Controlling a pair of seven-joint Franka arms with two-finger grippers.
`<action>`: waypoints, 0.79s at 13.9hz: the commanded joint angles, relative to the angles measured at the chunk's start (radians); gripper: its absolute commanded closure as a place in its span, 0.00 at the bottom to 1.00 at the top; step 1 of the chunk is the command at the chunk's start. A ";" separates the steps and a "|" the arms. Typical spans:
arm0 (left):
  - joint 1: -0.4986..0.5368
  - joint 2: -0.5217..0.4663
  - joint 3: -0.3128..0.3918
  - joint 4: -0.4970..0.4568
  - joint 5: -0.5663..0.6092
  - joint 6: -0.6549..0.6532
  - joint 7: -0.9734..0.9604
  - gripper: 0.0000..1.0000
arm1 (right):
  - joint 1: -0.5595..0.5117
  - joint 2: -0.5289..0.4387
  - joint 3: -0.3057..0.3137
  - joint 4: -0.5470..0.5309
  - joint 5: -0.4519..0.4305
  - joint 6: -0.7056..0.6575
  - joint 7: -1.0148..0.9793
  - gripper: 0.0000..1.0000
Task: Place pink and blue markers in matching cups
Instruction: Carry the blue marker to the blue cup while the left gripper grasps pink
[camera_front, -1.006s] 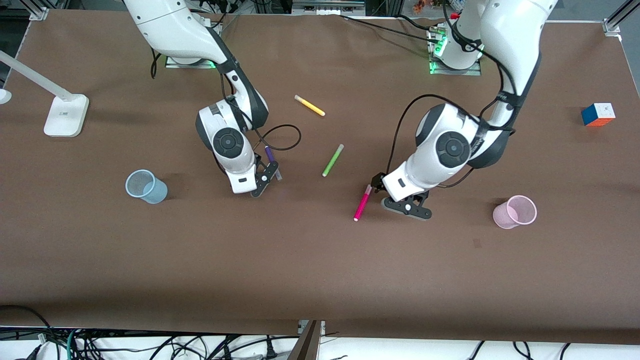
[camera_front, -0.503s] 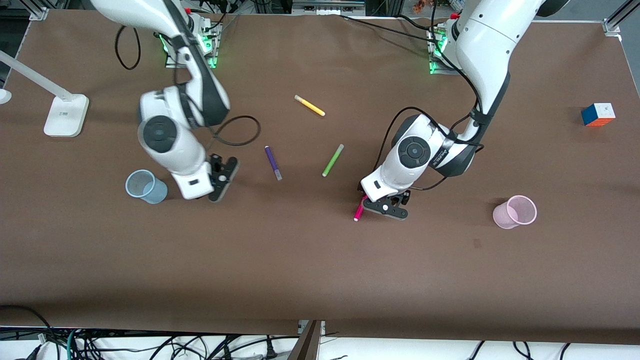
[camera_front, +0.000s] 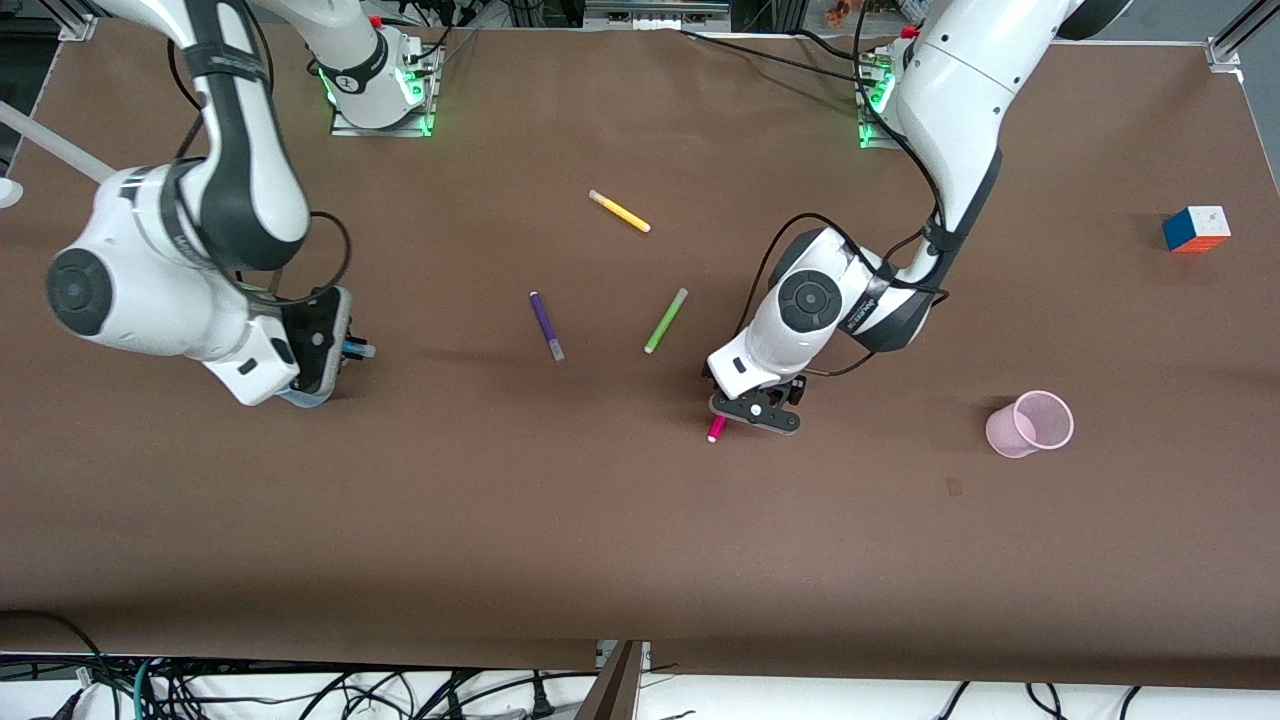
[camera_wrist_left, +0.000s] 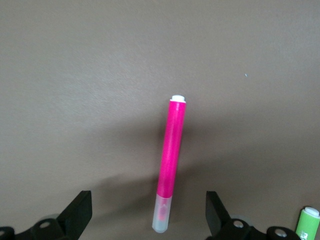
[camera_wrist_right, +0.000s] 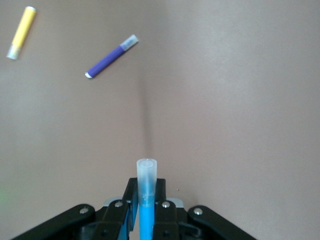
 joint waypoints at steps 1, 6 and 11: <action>-0.047 0.060 0.021 0.022 0.033 0.021 -0.047 0.00 | -0.076 0.019 -0.006 0.030 0.069 -0.072 -0.141 0.93; -0.049 0.057 0.031 0.015 0.059 0.020 -0.069 0.74 | -0.194 0.068 -0.006 0.029 0.231 -0.114 -0.375 0.93; -0.029 0.049 0.028 0.016 0.057 0.007 -0.070 1.00 | -0.269 0.109 -0.005 0.029 0.340 -0.157 -0.517 0.92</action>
